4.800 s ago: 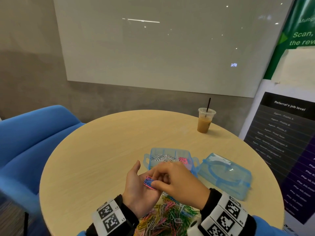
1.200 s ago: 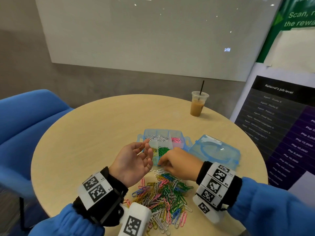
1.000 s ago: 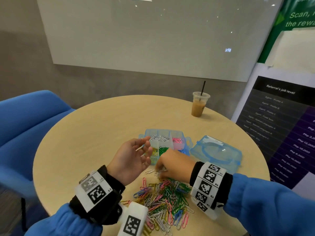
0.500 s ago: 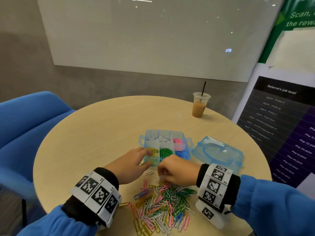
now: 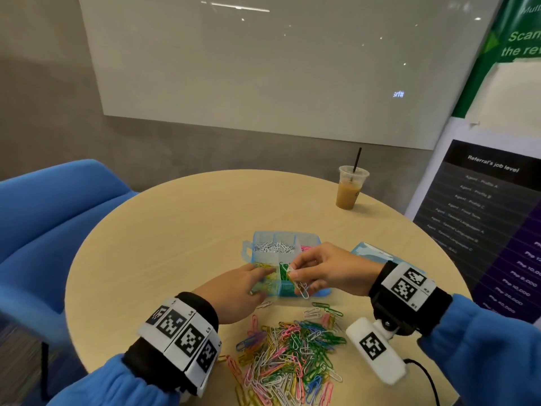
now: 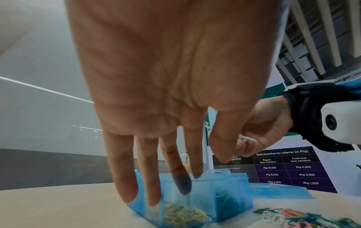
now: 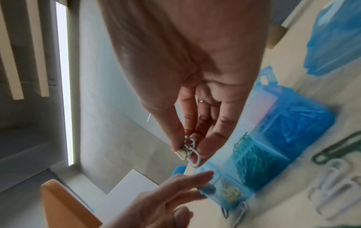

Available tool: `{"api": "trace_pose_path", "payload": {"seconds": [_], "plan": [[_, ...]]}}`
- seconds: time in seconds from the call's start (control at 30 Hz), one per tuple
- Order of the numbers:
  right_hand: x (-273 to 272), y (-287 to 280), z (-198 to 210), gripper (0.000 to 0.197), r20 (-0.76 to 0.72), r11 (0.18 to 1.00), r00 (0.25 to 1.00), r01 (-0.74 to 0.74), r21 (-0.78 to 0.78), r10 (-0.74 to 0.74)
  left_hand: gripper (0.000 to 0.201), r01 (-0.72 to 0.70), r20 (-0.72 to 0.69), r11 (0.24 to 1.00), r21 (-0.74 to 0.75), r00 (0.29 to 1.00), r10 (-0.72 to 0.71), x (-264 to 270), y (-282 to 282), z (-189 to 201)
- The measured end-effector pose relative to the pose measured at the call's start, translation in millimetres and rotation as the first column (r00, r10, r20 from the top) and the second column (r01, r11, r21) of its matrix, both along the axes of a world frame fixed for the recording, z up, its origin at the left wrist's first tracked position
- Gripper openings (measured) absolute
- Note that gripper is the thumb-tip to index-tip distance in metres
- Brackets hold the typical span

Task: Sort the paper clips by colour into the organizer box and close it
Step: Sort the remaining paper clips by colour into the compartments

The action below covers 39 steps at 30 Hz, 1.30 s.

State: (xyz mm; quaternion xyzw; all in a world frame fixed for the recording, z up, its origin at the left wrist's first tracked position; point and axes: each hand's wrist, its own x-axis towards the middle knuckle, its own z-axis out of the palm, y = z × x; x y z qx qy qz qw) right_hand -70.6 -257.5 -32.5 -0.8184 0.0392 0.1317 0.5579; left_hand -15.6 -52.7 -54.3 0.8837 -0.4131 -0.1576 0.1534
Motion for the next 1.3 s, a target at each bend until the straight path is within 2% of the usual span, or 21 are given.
{"api": "trace_pose_path", "payload": {"seconds": [0.2,0.37,0.47,0.57,0.67,0.87,1.07,1.2,1.3], "plan": [[3.8,1.8,4.1,0.007,0.027,0.997,0.997,0.077,0.031,-0.078,0.032,-0.010,0.020,1.000,-0.020,1.000,0.010,2.5,1.3,-2.0],[9.5,11.6,2.9,0.005,0.017,0.984,0.987,0.160,0.082,-0.162,0.029,-0.004,0.018,0.999,-0.044,1.000,0.005,2.5,2.3,0.5],[14.4,19.7,1.3,0.006,-0.001,0.972,0.983,0.184,0.145,-0.185,0.033,-0.078,-0.024,0.994,-0.082,0.997,0.076,5.5,4.2,-2.4],[19.0,27.8,-2.0,0.007,-0.013,0.966,0.982,0.189,0.175,-0.189,0.036,-0.216,-0.102,0.949,-0.228,0.975,0.198,9.0,6.4,-3.9],[23.0,33.8,-6.0,0.007,-0.018,0.959,0.978,0.208,0.190,-0.209,0.028,-0.273,-0.210,0.891,-0.363,0.955,0.207,9.0,5.1,-3.9],[23.4,41.7,-7.7,0.007,-0.028,0.947,0.978,0.205,0.248,-0.204,0.025,-0.355,-0.295,0.817,-0.454,0.925,0.239,12.0,3.3,-10.7],[23.9,37.7,-8.0,0.006,-0.091,0.917,0.966,0.259,0.304,-0.243,0.022,-0.422,-0.381,0.788,-0.449,0.888,0.258,14.2,3.8,-7.4],[29.9,30.3,-9.5,0.006,-0.020,0.872,0.927,0.359,0.332,-0.374,0.025,-0.397,-0.253,0.850,-0.347,0.912,0.322,16.6,7.2,-8.1],[37.7,25.3,-13.0,0.020,0.004,0.817,0.882,0.435,0.378,-0.471,0.031,-0.361,-0.205,0.891,-0.277,0.928,0.312,16.8,8.8,-6.4]]}}
